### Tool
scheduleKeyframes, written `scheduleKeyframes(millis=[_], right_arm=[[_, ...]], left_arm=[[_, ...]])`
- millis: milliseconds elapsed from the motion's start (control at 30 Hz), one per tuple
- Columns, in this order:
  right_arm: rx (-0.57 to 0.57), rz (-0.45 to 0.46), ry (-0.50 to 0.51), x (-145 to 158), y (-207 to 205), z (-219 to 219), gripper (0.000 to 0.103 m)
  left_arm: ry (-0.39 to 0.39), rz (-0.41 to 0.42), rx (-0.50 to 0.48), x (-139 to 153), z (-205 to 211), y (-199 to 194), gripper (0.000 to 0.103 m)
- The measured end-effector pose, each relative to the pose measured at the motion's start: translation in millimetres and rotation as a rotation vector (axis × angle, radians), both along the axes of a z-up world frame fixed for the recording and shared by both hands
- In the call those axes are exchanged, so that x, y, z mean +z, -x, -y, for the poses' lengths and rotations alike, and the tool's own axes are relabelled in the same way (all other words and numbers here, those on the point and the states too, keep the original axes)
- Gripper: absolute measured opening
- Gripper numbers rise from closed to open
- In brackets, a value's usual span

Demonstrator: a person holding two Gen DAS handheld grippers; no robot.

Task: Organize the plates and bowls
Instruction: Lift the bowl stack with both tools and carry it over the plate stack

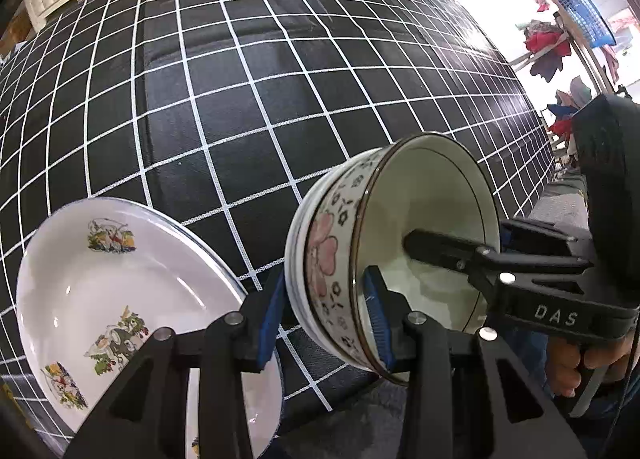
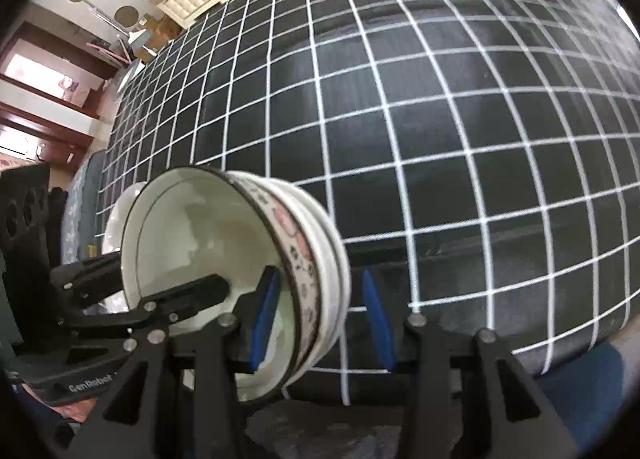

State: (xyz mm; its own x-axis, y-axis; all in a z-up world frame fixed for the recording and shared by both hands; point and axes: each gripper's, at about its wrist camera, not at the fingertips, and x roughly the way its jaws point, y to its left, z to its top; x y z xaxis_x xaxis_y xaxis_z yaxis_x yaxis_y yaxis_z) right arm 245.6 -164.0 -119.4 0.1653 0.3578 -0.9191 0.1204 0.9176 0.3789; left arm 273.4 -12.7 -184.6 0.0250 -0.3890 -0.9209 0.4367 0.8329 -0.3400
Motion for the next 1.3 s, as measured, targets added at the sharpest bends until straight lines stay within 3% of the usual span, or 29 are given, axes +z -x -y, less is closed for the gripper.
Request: scheduleKeyframes(millis=[500,1033,1300], right_arm=[[-0.083,-0.003,-0.099,-4.8,11.8,10.1,0.053],[-0.157,-0.072,-0.145,-4.8,13.7,13.3,0.051],[-0.144,-0.05,-0.122,12.3,5.0,2.2,0.05]], left_arm=[[-0.026,0.034,0.015,-1.0,23.9,4.9,0.036],[-0.069,0.038,0.061,3.9,21.2,7.9,0.035],[-0.055,0.061,0.095,21.4,15.4,4.1,0.035]])
